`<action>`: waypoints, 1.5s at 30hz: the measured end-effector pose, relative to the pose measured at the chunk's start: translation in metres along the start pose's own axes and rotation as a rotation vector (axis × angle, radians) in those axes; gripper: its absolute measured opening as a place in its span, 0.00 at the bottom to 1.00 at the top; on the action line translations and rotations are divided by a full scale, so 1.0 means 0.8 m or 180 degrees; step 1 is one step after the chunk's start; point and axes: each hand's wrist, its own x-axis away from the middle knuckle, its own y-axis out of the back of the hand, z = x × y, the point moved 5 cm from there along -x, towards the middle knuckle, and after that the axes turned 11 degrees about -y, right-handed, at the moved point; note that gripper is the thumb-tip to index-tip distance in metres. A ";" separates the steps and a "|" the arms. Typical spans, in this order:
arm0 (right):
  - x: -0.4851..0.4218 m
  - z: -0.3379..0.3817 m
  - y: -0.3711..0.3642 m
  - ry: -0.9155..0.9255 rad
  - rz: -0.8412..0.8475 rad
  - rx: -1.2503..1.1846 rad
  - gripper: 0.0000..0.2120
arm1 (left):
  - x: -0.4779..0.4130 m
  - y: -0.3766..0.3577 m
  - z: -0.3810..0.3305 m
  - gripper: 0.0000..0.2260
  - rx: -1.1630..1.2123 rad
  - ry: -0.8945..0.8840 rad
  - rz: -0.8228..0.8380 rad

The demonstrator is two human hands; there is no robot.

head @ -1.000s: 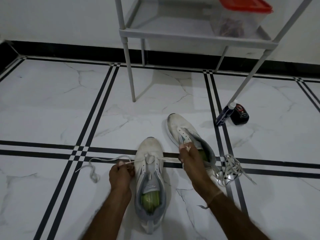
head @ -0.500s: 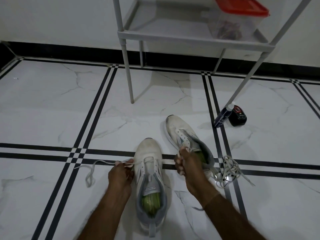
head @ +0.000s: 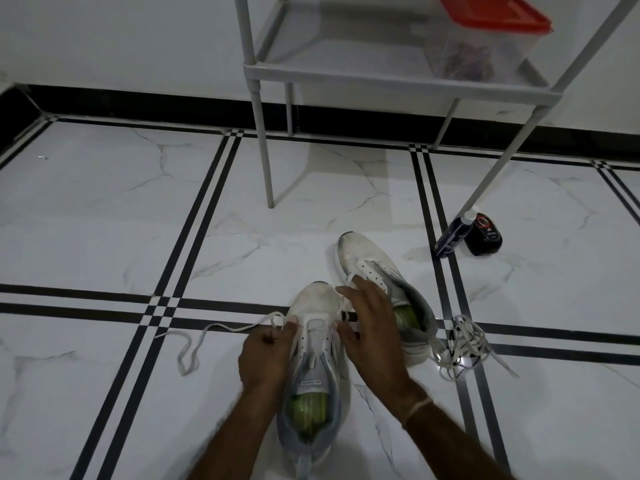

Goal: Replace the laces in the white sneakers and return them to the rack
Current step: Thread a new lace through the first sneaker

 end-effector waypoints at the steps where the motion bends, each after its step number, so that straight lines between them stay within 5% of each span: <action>1: 0.007 0.006 0.002 0.0119 -0.0259 0.0106 0.22 | -0.001 -0.006 0.002 0.22 -0.0134 0.0001 0.0141; 4: 0.016 0.011 0.007 0.0172 -0.0413 -0.0042 0.22 | -0.005 -0.015 0.000 0.20 -0.0053 -0.0036 0.0243; 8: 0.006 0.013 -0.010 0.0628 0.0060 0.0492 0.25 | -0.008 -0.016 -0.004 0.15 -0.0087 -0.0185 0.0253; 13: -0.019 0.011 -0.022 0.0654 0.0477 0.1222 0.04 | -0.011 -0.019 -0.011 0.14 -0.0244 -0.0473 0.0251; 16: 0.002 0.007 -0.026 0.1014 0.0232 0.1287 0.15 | -0.010 -0.019 -0.009 0.14 -0.0115 -0.0462 0.0123; 22: 0.025 -0.028 -0.006 -0.0985 -0.0199 -0.0966 0.15 | -0.003 -0.019 -0.012 0.10 -0.0218 -0.0502 0.0261; 24: 0.020 -0.031 -0.028 -0.1883 0.0278 -0.1444 0.21 | -0.005 -0.022 -0.013 0.10 -0.0274 -0.0545 0.0337; 26: 0.017 -0.032 -0.047 -0.2145 0.0591 -0.1598 0.22 | -0.004 -0.022 -0.013 0.11 -0.0319 -0.0566 0.0322; 34: 0.003 -0.001 -0.022 -0.1659 0.0654 -0.2295 0.10 | -0.002 -0.016 -0.034 0.12 0.0141 -0.0750 0.0368; 45: -0.064 0.124 0.109 -0.0771 0.0889 -0.2686 0.09 | 0.024 0.032 -0.222 0.11 0.1330 -0.1442 0.0681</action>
